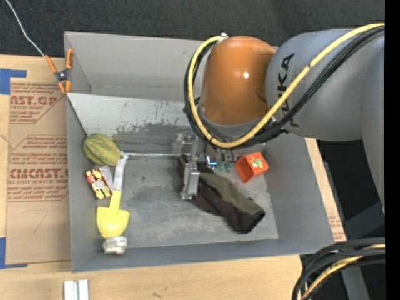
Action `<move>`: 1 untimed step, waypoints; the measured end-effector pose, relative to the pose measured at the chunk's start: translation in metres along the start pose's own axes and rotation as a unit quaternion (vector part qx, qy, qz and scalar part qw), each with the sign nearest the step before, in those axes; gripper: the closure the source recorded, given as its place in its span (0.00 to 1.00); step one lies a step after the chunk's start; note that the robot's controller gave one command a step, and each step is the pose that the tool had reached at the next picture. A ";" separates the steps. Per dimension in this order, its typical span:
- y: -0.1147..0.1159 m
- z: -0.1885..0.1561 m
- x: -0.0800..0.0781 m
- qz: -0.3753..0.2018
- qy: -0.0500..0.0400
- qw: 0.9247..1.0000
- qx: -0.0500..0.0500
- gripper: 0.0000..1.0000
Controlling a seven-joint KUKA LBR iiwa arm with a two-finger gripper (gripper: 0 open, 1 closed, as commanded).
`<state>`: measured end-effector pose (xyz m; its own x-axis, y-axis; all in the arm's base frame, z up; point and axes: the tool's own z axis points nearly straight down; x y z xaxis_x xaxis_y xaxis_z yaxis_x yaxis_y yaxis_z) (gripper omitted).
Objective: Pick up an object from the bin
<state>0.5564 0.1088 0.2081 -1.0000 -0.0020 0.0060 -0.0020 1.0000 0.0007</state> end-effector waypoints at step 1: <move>-0.001 -0.005 -0.001 0.001 -0.004 1.000 0.000 0.00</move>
Offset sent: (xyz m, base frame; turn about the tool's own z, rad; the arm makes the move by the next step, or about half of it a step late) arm -0.0121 -0.0594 -0.1381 0.2346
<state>0.5578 0.1080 0.2131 -1.0000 -0.0005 -0.0018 -0.0005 1.0000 0.0015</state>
